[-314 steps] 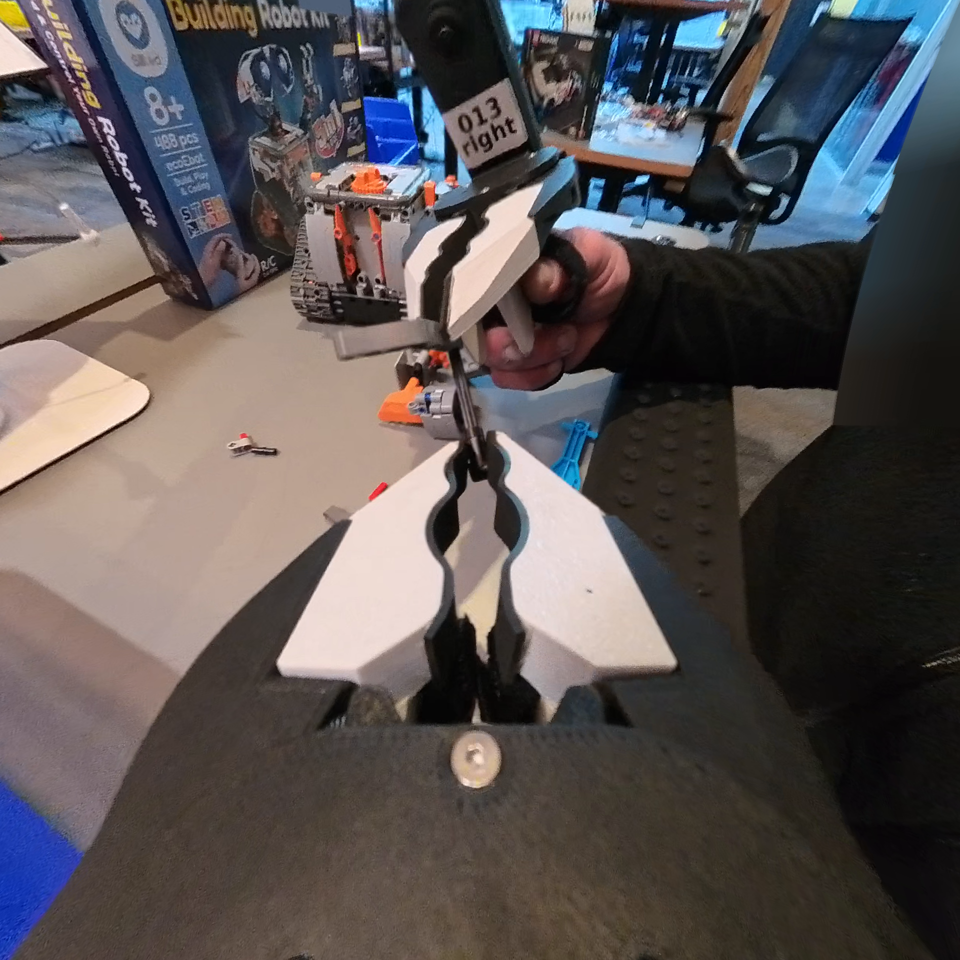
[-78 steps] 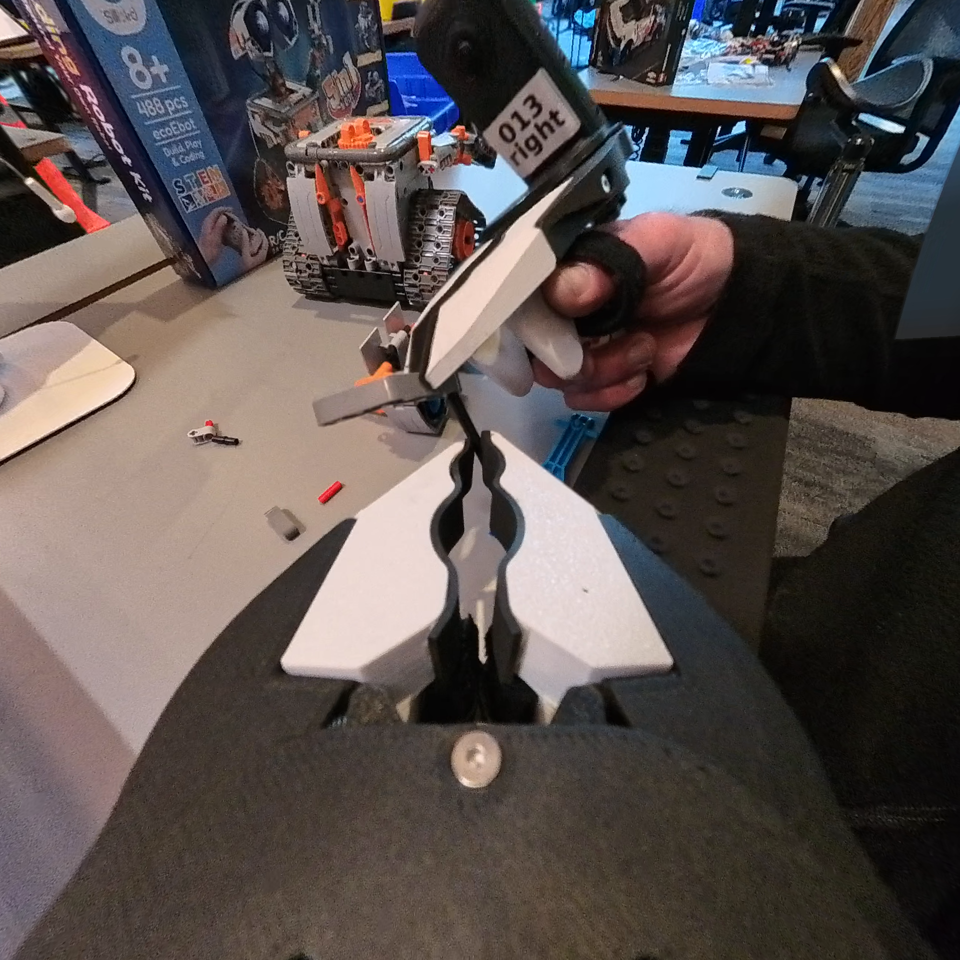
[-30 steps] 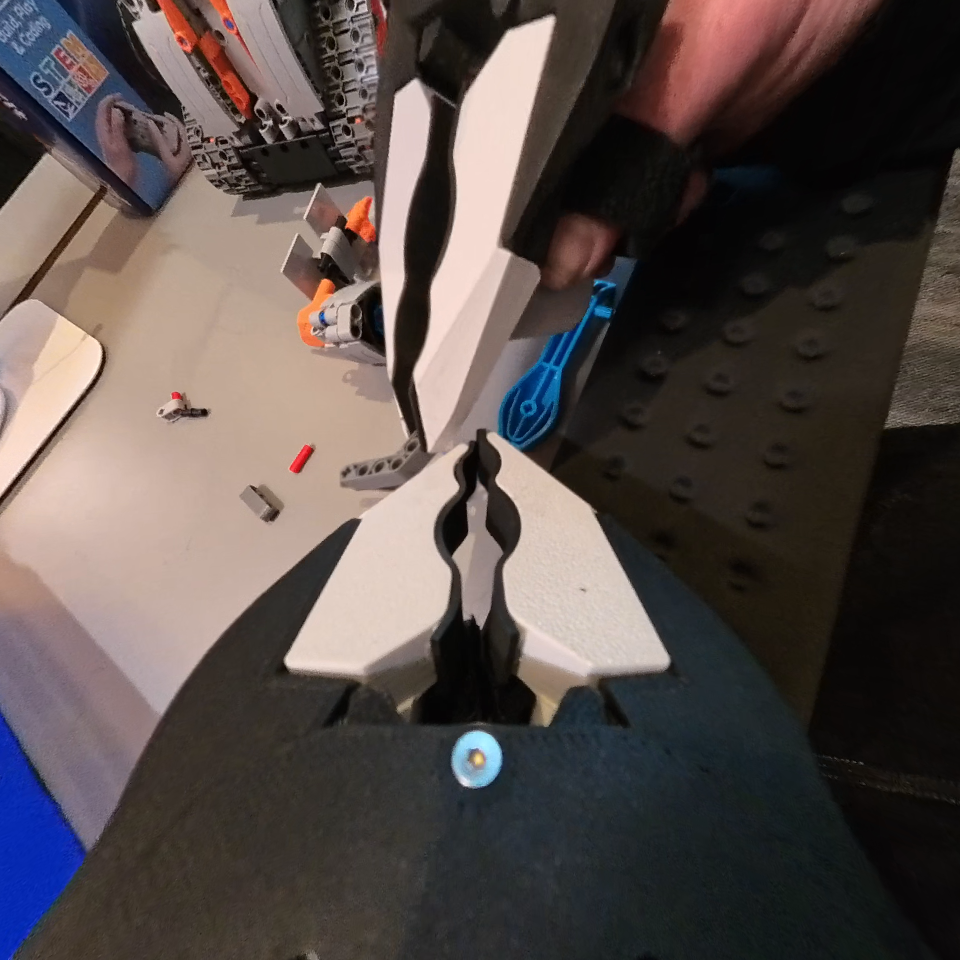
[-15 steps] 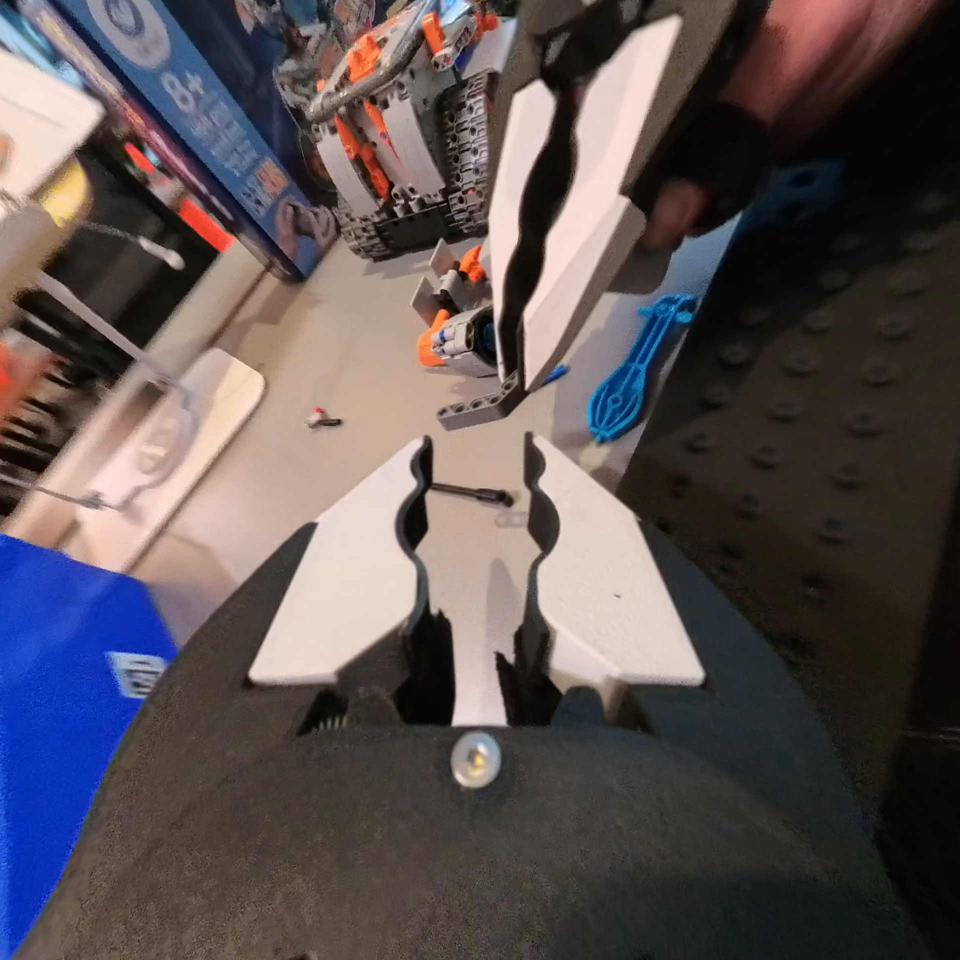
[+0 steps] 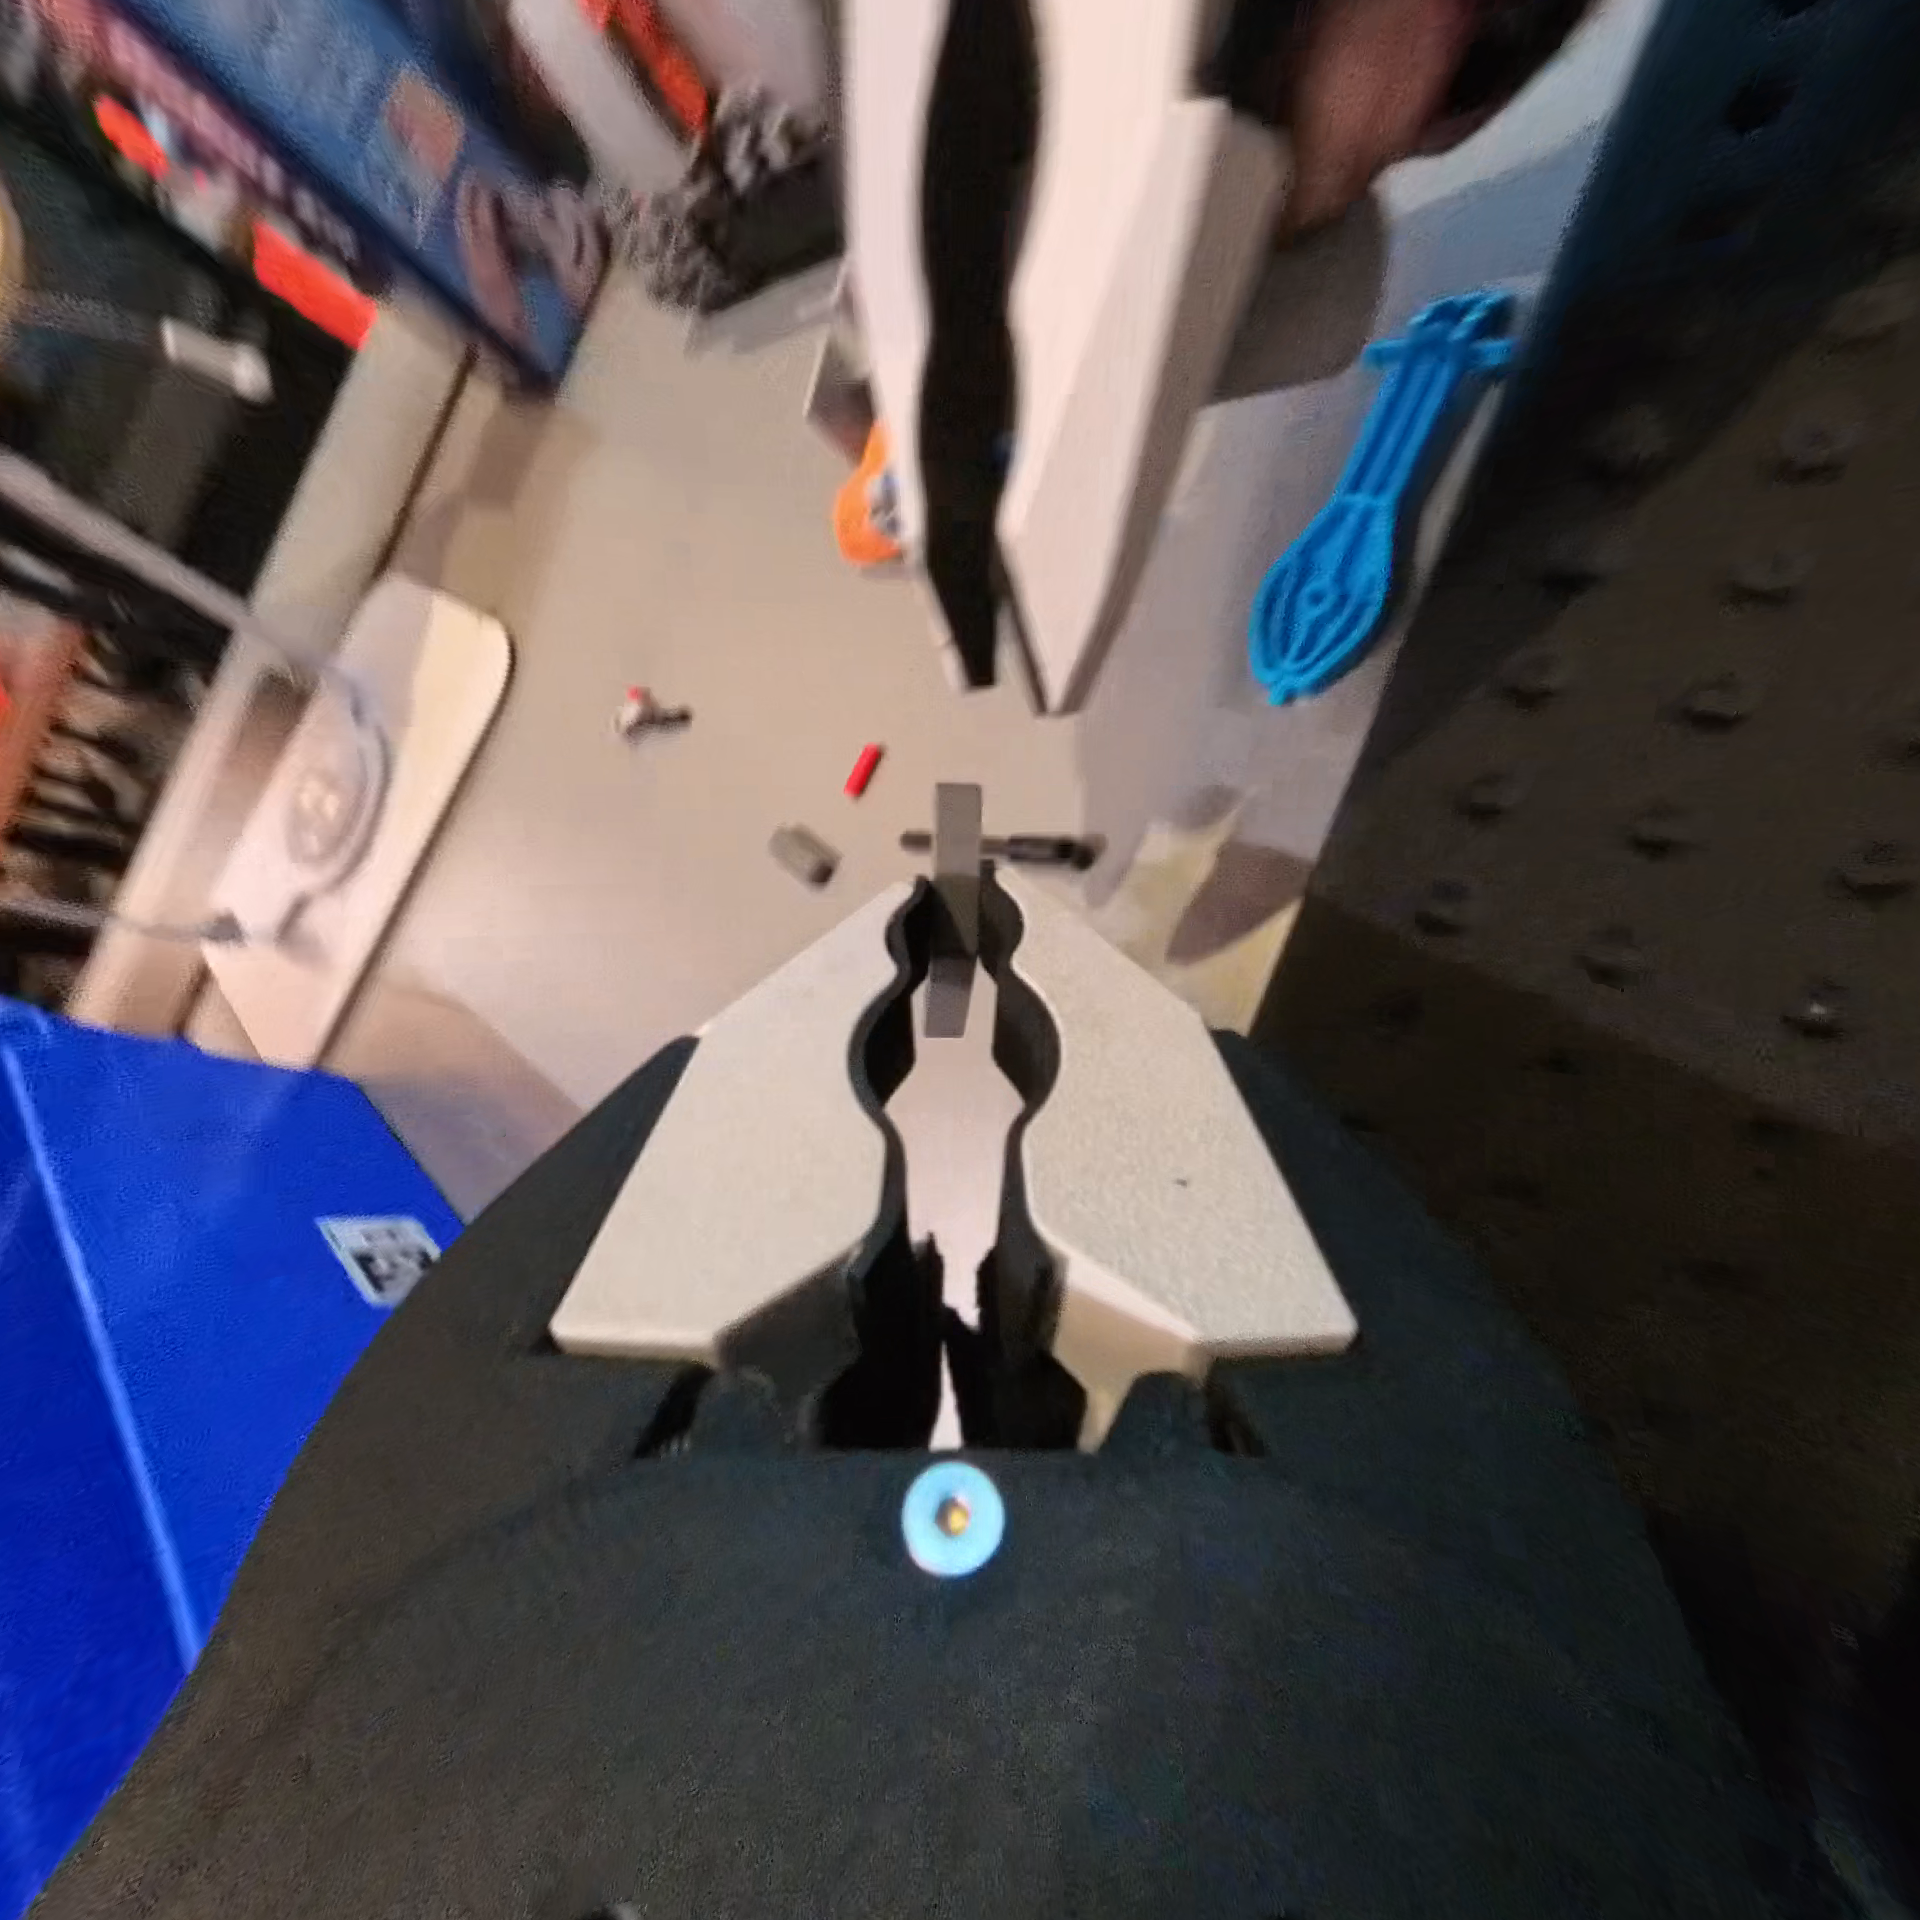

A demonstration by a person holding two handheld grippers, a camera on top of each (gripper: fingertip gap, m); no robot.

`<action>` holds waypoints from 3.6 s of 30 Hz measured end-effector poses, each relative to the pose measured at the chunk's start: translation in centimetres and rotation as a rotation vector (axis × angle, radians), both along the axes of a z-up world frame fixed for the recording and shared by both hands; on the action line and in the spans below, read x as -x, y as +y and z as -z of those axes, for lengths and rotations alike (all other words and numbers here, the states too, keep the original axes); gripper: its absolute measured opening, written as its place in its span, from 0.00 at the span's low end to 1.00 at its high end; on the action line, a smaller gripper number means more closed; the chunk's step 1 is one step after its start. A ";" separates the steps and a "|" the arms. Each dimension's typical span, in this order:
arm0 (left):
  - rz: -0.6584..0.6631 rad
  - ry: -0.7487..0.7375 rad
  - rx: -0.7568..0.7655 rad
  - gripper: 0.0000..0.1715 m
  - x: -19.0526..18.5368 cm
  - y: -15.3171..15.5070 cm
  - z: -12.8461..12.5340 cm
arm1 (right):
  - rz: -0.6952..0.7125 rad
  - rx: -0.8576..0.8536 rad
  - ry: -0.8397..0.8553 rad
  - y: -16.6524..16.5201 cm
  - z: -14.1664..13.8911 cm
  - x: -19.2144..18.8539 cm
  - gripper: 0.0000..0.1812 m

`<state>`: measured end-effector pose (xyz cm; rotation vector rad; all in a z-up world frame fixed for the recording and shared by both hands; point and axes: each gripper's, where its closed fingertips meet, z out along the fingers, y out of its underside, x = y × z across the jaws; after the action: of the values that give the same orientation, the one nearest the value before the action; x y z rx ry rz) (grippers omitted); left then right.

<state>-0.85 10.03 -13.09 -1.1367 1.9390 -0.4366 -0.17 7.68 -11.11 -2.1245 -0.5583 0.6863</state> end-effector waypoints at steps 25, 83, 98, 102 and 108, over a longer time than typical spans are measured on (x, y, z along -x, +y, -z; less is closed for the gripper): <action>-0.185 0.241 0.504 0.03 0.9 3.3 4.7 | 0.121 0.084 -0.454 3.5 5.8 -1.1 0.12; -0.349 0.165 0.414 0.03 -1.5 5.4 4.8 | 0.250 0.087 -0.344 4.5 6.5 -2.3 0.01; -0.379 0.139 0.375 0.03 -2.0 5.6 4.8 | 0.263 0.130 -0.169 4.8 6.4 -2.4 0.02; -0.375 0.139 0.382 0.03 -2.0 5.5 4.8 | 0.254 0.129 -0.170 4.8 6.4 -2.2 0.02; -0.318 0.147 0.297 0.03 -2.0 5.5 4.8 | 0.232 0.125 -0.186 4.8 6.4 -2.0 0.02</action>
<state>1.17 15.48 -17.89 -1.6802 1.8103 -0.4882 1.86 12.45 -17.50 -2.3395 -0.3665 0.4055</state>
